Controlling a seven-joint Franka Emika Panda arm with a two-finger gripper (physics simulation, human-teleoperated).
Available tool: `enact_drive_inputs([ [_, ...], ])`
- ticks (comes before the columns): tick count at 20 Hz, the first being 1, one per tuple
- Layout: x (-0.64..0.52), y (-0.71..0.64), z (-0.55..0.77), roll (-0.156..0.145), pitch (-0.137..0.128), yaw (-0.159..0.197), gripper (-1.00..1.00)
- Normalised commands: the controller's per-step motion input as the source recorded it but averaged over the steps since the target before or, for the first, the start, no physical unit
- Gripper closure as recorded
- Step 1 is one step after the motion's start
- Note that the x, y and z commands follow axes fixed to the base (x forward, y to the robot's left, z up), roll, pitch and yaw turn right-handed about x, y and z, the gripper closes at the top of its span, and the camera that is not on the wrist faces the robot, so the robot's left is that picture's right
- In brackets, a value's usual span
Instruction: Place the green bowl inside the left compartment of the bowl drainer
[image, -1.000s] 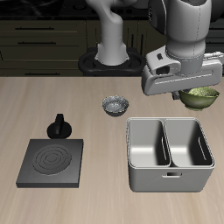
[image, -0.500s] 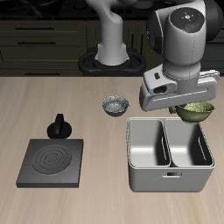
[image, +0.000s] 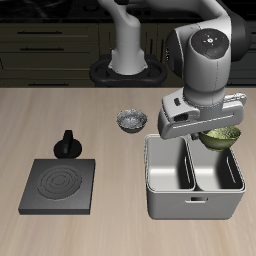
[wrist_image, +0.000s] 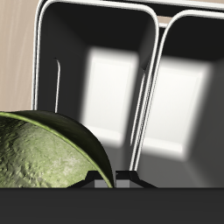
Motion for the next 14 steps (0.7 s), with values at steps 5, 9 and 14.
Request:
enact_drive_inputs([
  [5,0.01,-0.04,-0.21,-0.040,0.025,0.056,1.00],
  [9,-0.04,-0.06,-0.05,-0.004,0.006,0.031,-1.00],
  [14,-0.05,-0.02,0.03,-0.007,-0.003,0.023,-1.00],
])
